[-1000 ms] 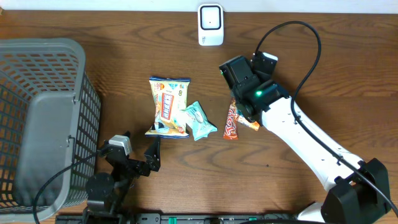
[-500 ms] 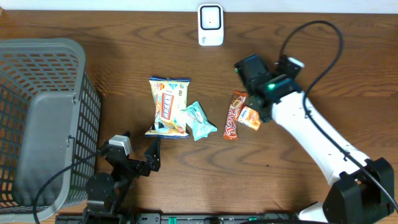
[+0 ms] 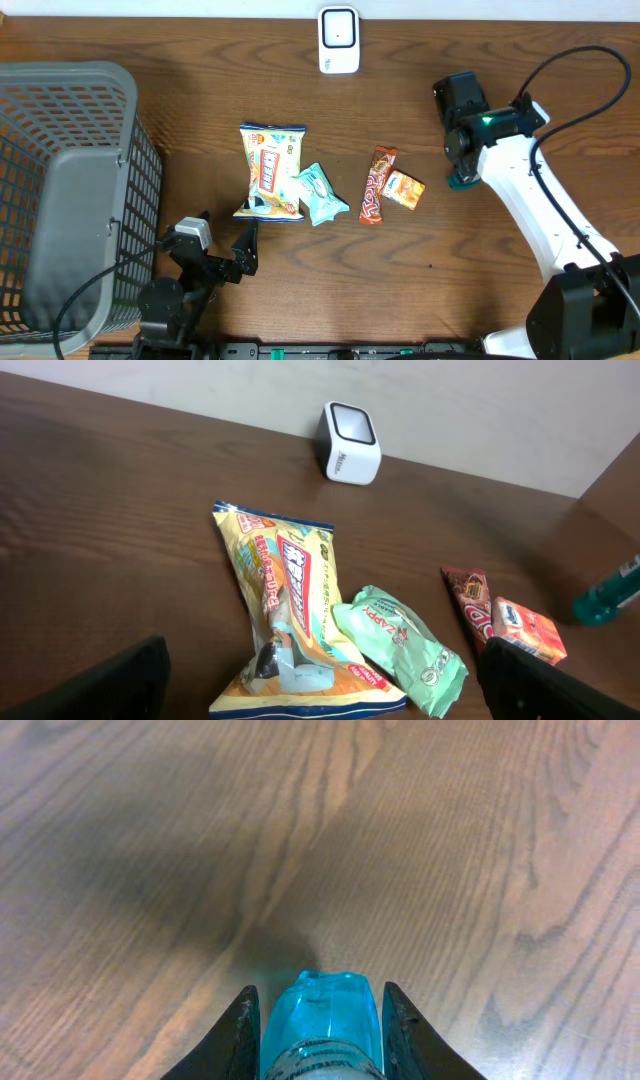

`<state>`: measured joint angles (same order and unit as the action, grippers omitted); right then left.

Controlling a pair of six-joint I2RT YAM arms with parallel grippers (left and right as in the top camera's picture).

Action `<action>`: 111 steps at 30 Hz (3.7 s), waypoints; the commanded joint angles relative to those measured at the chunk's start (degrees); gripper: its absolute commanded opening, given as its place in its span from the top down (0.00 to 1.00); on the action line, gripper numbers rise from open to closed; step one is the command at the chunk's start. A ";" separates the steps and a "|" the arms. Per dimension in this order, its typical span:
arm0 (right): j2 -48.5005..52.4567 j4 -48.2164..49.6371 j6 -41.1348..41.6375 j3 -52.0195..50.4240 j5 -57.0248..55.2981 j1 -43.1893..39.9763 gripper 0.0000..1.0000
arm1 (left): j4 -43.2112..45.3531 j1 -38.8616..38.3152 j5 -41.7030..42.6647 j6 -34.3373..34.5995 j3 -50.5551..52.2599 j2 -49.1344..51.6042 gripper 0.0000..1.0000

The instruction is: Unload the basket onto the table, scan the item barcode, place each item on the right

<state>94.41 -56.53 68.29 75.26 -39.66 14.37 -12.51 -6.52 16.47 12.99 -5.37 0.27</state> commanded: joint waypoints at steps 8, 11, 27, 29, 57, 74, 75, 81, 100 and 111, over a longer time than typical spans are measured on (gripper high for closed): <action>4.92 -0.68 1.64 1.68 -3.28 -0.17 0.87 | -1.60 0.20 1.07 -1.16 0.83 -0.04 0.02; 6.49 -0.68 1.57 1.68 -3.21 -0.17 0.81 | -1.60 0.20 1.07 -1.16 0.83 -0.04 0.02; 6.73 -0.66 -5.27 3.56 3.10 -0.04 0.20 | -1.60 0.20 1.07 -1.16 0.83 -0.04 0.02; 6.73 -0.63 -8.72 5.29 4.48 -0.20 0.18 | -1.60 0.20 1.07 -1.16 0.83 -0.04 0.02; -4.35 -0.35 -83.17 29.40 46.18 -1.81 0.01 | -1.60 0.20 1.07 -1.16 0.83 -0.04 0.02; -4.66 -2.82 -121.74 29.40 57.51 -7.56 0.01 | -1.60 0.20 1.07 -1.16 0.83 -0.04 0.02; -4.59 -3.17 -122.46 29.38 59.67 -9.20 0.01 | -1.60 0.20 1.07 -1.16 0.83 -0.04 0.02; -1.05 -8.13 -131.43 29.31 79.25 -23.43 0.01 | -1.60 0.20 1.07 -1.16 0.81 -0.04 0.02; 8.15 -20.70 -150.29 29.46 88.80 -34.64 0.01 | -1.60 0.20 1.07 -1.16 0.83 -0.04 0.02; 3.08 -31.34 -162.79 29.42 80.30 -34.64 0.01 | -1.60 0.20 1.07 -1.16 0.83 -0.04 0.02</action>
<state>98.30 -86.67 -88.79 104.20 43.68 -20.16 -12.60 -6.52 16.62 12.99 -5.39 0.27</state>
